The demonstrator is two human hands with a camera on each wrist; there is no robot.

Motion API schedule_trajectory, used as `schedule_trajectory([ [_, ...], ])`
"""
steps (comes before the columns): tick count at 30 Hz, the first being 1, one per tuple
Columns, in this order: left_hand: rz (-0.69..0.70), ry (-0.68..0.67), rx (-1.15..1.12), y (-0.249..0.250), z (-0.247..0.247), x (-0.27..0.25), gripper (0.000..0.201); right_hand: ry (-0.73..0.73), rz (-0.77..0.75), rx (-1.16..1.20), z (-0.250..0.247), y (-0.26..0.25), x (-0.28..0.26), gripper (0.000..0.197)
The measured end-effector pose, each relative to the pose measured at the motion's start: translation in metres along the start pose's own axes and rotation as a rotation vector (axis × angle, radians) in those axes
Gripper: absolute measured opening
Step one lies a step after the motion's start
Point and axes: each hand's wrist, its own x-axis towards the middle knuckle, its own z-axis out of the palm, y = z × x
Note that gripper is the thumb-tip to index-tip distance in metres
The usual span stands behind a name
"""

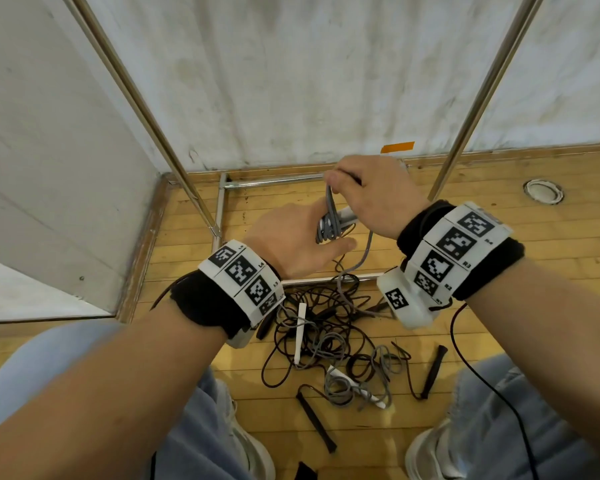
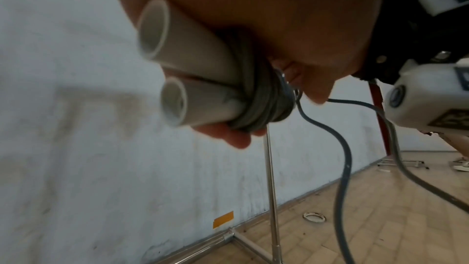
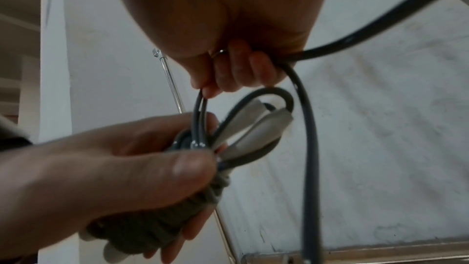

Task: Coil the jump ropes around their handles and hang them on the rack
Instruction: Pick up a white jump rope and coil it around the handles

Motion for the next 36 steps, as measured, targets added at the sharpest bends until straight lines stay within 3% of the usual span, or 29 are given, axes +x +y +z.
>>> schedule_trajectory([
  [5, 0.038, 0.119, -0.074, 0.003, -0.004, -0.003, 0.026, 0.047, 0.047, 0.044, -0.006, 0.006, 0.005, 0.038],
  [8, 0.077, 0.167, -0.091, 0.004, -0.008, -0.007, 0.026, -0.029, 0.14, 0.199, -0.012, 0.009, 0.007, 0.037],
  [13, 0.163, 0.219, -0.186, 0.008, -0.022, -0.013, 0.027, -0.217, 0.308, 0.628, -0.018, 0.017, 0.009, 0.03],
  [15, 0.17, 0.25, -0.256, 0.008, -0.028, -0.015, 0.031, -0.227, 0.338, 0.804, -0.012, 0.018, 0.008, 0.024],
  [18, 0.106, 0.291, -0.473, 0.009, -0.035, -0.014, 0.03, -0.211, 0.367, 1.005, 0.004, 0.013, 0.003, 0.039],
  [20, -0.001, 0.33, -0.625, 0.007, -0.038, -0.012, 0.032, -0.17, 0.298, 0.929, 0.014, 0.006, 0.001, 0.04],
  [24, -0.15, 0.361, -0.769, -0.001, -0.041, -0.007, 0.019, -0.033, 0.12, 0.539, 0.026, -0.01, -0.004, 0.025],
  [27, -0.152, 0.378, -0.839, -0.004, -0.042, -0.008, 0.016, -0.042, 0.015, 0.35, 0.027, -0.017, -0.011, 0.018],
  [30, -0.138, 0.397, -0.832, -0.004, -0.043, -0.009, 0.019, -0.053, -0.016, 0.329, 0.026, -0.019, -0.014, 0.017],
  [36, -0.099, 0.405, -0.924, 0.001, -0.045, -0.01, 0.009, -0.129, 0.023, 0.303, 0.033, -0.017, -0.02, 0.021],
])
